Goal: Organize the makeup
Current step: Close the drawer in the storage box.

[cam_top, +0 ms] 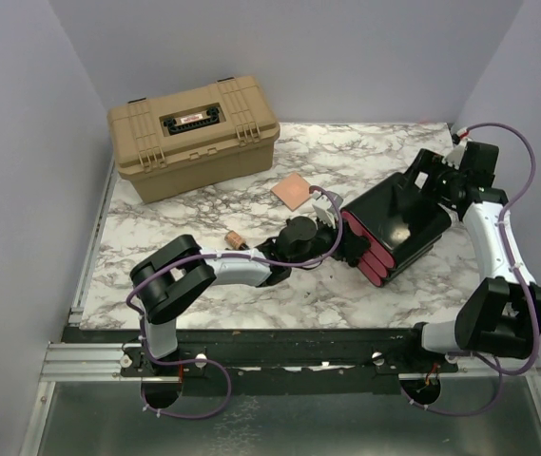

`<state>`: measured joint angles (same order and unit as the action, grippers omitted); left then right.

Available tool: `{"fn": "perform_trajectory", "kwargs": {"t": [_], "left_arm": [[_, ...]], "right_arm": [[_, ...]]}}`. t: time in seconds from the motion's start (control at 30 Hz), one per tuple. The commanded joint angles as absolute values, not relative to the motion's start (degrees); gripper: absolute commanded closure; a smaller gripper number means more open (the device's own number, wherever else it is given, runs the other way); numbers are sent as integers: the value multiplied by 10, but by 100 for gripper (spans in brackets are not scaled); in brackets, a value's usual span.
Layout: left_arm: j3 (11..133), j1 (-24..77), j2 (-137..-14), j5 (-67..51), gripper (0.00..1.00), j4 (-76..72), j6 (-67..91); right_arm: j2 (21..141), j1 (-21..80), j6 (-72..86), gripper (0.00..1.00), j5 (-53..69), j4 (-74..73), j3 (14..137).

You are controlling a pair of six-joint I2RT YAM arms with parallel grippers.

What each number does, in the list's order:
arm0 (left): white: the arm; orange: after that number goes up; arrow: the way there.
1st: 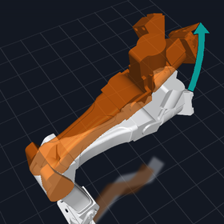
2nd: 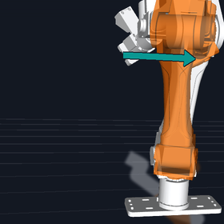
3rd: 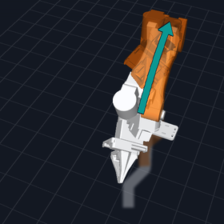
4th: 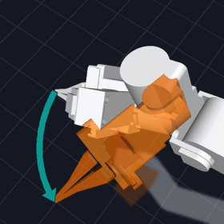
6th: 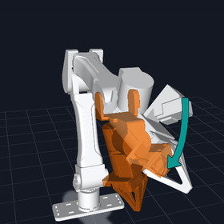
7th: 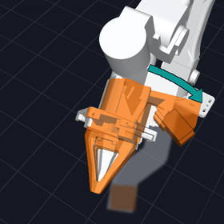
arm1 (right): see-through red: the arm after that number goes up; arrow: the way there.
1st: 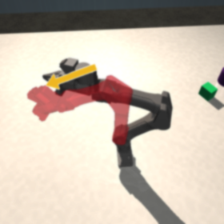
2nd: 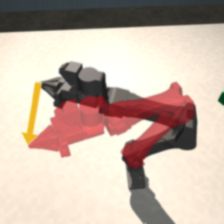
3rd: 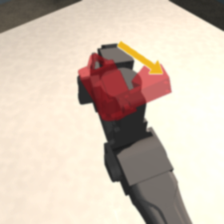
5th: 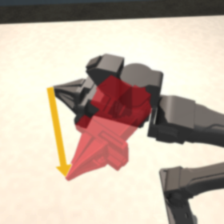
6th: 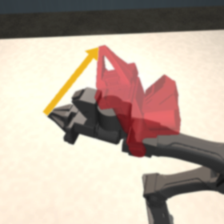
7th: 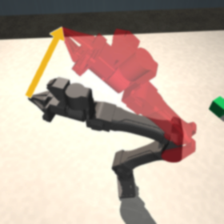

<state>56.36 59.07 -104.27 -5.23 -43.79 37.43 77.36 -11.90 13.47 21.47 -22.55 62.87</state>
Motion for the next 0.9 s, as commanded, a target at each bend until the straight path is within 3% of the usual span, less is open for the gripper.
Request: {"fn": "perform_trajectory", "kwargs": {"t": [0.0, 0.23, 0.57, 0.87], "left_arm": [[562, 595, -1038, -32, 53, -468, 371], [566, 593, -1043, -30, 53, -468, 373], [587, 592, -1076, -31, 53, -470, 383], [577, 592, -1075, -34, 52, -483, 388]], "right_arm": [[809, -114, 132, 0, 159, -337, 715], [830, -113, 119, 0, 223, -369, 798], [723, -107, 155, 0, 454, -283, 654], [658, -102, 153, 1, 474, -310, 600]]}}
